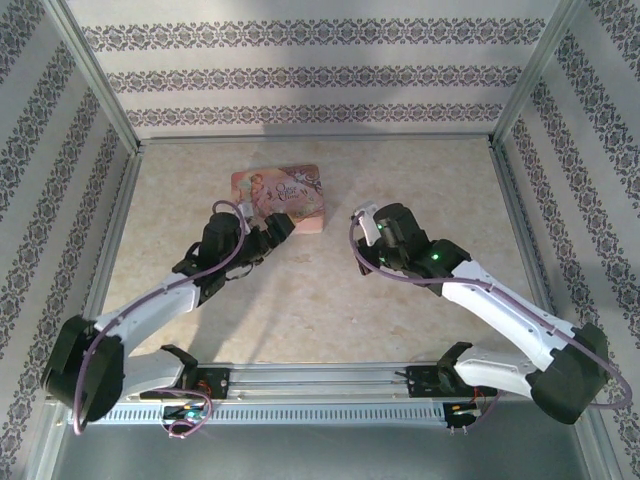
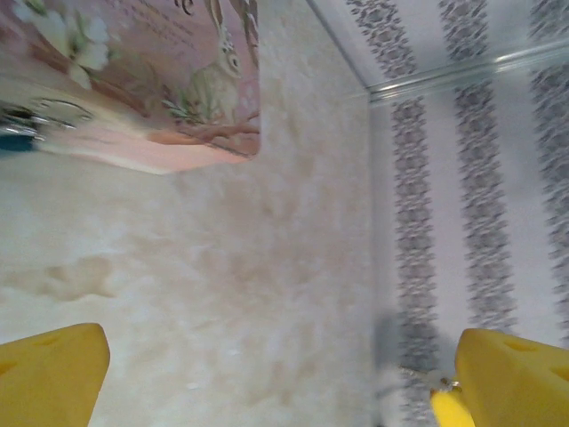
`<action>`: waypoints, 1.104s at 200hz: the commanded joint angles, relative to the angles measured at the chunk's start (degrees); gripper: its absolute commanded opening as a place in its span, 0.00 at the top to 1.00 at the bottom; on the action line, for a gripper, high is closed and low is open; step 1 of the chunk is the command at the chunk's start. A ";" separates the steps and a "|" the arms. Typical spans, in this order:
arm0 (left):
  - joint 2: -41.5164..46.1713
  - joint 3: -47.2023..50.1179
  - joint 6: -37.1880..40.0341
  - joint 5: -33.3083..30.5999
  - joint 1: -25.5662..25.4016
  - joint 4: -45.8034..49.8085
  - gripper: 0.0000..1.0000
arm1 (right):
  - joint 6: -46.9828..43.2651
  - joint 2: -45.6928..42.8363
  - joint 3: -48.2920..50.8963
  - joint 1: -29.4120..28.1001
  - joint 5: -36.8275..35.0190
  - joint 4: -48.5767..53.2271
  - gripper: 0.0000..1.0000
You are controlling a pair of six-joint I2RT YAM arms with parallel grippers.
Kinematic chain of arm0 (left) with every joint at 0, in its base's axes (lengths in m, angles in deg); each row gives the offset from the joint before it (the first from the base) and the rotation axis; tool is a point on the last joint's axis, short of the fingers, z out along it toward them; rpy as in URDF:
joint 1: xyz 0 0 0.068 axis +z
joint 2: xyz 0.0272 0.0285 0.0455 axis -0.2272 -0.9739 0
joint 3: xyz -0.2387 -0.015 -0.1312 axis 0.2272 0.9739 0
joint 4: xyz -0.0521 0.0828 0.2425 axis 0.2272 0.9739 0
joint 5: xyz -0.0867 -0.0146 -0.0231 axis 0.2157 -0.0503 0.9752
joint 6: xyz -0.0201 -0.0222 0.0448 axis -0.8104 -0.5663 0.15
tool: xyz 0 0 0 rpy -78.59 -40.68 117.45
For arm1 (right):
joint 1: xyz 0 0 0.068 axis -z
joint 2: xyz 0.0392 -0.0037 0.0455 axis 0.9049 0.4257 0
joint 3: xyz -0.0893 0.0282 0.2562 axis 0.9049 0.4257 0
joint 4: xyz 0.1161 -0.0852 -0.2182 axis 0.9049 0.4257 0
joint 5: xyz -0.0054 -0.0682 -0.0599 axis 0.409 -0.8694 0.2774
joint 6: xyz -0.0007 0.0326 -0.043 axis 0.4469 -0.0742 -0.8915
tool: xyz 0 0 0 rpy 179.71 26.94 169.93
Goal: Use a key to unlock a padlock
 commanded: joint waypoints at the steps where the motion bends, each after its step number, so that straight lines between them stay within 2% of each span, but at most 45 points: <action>1: -6.04 -0.03 -16.66 9.20 1.18 -19.96 0.00 | 0.50 -1.08 0.47 -0.20 2.85 -13.00 1.00; 16: -10.08 -1.36 -21.53 11.57 1.18 -27.52 0.00 | 0.99 -0.64 0.42 -0.59 3.14 -17.18 1.00; 35: -13.62 -1.53 -27.56 11.31 1.18 -35.48 0.00 | 1.28 0.08 0.58 -1.23 2.63 -21.27 1.00; 83: -20.05 -1.79 -39.93 10.57 1.08 -46.91 0.02 | 2.93 1.27 4.31 -2.32 1.50 -31.08 1.00; 158: -20.50 -1.35 -46.73 7.54 -0.57 -49.27 0.10 | 4.22 6.41 6.72 -2.67 2.52 -38.84 1.00; 221: -22.49 -1.43 -49.55 6.23 -1.74 -53.22 0.27 | 4.69 11.18 5.34 -3.16 3.48 -41.64 1.00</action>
